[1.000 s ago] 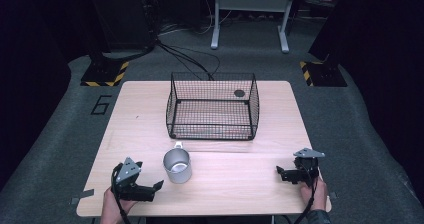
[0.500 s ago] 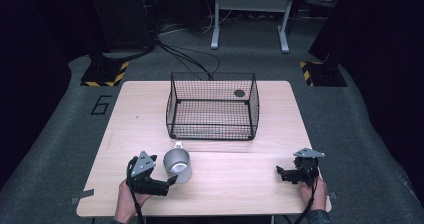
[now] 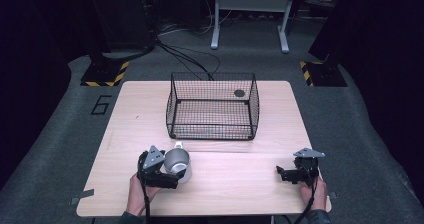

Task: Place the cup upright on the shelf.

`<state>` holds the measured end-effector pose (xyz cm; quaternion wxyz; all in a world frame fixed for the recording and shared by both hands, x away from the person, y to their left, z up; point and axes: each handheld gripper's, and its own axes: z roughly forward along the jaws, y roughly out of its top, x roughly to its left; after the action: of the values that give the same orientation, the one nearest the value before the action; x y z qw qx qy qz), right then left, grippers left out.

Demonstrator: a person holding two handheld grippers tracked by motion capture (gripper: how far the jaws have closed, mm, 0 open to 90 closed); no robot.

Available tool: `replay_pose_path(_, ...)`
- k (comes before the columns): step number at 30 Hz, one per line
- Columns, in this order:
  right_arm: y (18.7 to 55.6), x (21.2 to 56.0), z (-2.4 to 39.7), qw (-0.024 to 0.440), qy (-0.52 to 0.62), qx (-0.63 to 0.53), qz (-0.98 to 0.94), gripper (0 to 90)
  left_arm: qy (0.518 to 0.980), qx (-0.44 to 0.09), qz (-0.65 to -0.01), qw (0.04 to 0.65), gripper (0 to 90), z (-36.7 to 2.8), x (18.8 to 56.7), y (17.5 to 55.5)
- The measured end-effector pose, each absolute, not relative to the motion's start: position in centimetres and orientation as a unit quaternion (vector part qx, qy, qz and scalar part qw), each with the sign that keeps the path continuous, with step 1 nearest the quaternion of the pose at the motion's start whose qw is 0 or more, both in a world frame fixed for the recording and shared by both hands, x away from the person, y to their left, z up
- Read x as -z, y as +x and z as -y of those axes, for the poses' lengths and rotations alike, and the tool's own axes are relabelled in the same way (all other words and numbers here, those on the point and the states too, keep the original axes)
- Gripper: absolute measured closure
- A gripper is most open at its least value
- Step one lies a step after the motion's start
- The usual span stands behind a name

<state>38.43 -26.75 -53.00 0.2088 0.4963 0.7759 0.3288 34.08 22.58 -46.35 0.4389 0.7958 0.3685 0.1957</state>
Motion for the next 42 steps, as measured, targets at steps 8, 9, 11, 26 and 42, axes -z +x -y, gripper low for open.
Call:
replay_pose_path(8, 38.4, 53.0, 26.8, 0.208, 0.496, -0.329, -0.776, 0.0, 0.794, -0.201, -0.376, 0.433, 0.1, -21.6, 46.8, 34.6)
replay_pose_path(9, 38.4, 53.0, 26.7, 0.209, 0.496, -0.329, -0.776, 0.0, 0.790, -0.202, -0.380, 0.436, 1.0, -21.4, 46.9, 34.5)
replay_pose_path(11, 38.4, 53.0, 26.7, 0.209, 0.496, -0.329, -0.776, 0.0, 0.792, -0.203, -0.379, 0.433, 2.7, -21.3, 46.9, 34.5)
replay_pose_path(26, 38.4, 53.0, 26.8, 0.209, 0.496, -0.329, -0.776, 0.0, 0.783, -0.222, -0.388, 0.432, 6.0, -21.0, 47.2, 34.4)
replay_pose_path(42, 38.4, 53.0, 26.7, 0.208, 0.497, -0.329, -0.776, 0.0, 0.790, -0.212, -0.377, 0.436, 6.2, -21.0, 46.9, 34.6)
